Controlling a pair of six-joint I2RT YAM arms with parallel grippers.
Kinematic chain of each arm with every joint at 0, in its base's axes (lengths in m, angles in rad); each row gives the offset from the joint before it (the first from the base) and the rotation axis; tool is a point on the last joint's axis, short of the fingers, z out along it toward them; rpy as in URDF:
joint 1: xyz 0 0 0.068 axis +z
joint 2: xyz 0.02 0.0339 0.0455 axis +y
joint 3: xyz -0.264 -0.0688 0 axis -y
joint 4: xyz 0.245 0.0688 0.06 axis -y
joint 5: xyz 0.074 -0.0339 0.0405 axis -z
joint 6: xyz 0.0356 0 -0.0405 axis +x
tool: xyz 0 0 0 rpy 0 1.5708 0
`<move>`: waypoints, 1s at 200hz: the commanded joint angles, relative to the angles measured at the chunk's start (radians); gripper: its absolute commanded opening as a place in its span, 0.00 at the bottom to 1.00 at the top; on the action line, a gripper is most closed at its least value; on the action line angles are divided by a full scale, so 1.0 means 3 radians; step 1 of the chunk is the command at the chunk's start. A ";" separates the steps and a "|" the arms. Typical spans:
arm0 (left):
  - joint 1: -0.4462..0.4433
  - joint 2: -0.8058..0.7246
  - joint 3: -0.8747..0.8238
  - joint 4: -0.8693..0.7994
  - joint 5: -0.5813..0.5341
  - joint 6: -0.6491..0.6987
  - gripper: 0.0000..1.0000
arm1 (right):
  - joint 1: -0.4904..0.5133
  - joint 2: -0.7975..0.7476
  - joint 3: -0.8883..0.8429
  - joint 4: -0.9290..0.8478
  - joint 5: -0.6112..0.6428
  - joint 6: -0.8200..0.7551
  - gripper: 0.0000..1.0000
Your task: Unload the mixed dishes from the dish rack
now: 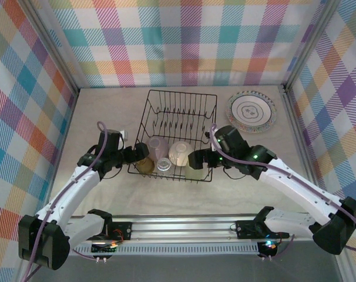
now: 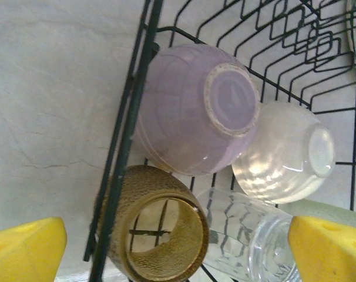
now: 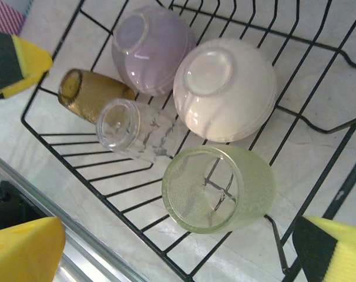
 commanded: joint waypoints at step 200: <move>-0.1045 0.0176 -0.0132 0.0646 -0.0227 -0.0475 0.95 | 0.0016 0.0489 0.0061 -0.0450 0.0895 -0.0300 1.00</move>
